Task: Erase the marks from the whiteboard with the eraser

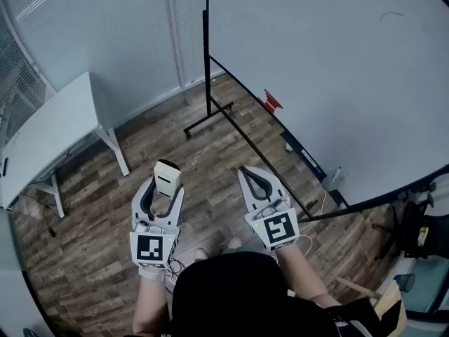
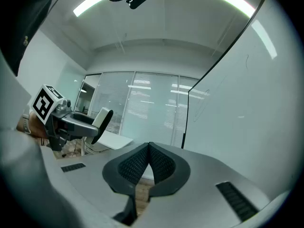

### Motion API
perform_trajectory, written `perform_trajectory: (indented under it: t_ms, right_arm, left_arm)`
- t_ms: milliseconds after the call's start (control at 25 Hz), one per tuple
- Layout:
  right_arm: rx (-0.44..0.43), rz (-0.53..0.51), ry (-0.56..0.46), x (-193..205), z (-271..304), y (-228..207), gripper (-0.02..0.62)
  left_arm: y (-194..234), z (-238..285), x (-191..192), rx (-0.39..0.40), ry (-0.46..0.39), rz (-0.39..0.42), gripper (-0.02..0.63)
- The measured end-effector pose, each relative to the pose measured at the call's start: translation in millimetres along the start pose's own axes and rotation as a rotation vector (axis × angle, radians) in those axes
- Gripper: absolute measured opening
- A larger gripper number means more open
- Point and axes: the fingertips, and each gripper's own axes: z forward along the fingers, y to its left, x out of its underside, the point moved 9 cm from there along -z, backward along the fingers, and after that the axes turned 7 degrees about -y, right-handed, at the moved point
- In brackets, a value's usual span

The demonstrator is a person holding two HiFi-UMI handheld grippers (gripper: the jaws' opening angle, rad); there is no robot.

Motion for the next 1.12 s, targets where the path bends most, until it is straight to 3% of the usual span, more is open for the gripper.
perform_trajectory:
  t_ms: [360,520,680,880,1120]
  right_arm:
    - [-0.022,0.006,0.006,14.0,-9.5,-43.1,0.026]
    - [0.015,0.091,-0.002,29.0,-18.6,-69.1,0.026]
    - [0.012,0.108,0.023,41.7,-12.3,-84.7,0.026]
    - [0.017,0.129,0.065,61.0,20.2,-99.6,0.026]
    - [0.035,0.121,0.090,82.4,105.8,-127.9,0.026]
  left_arm:
    - [-31.9,39.8,-4.3,-0.008,0.013,0.000,0.264]
    - [-44.0,57.1,-4.6,-0.013,0.018,-0.019,0.264]
    - [-42.8,71.4,2.6,-0.043,0.040,-0.036,0.264]
    - [-18.7,95.5,22.0,-0.094,0.062,-0.091,0.264]
    - [47.8,161.5,52.9,-0.116,0.079,-0.128,0.264]
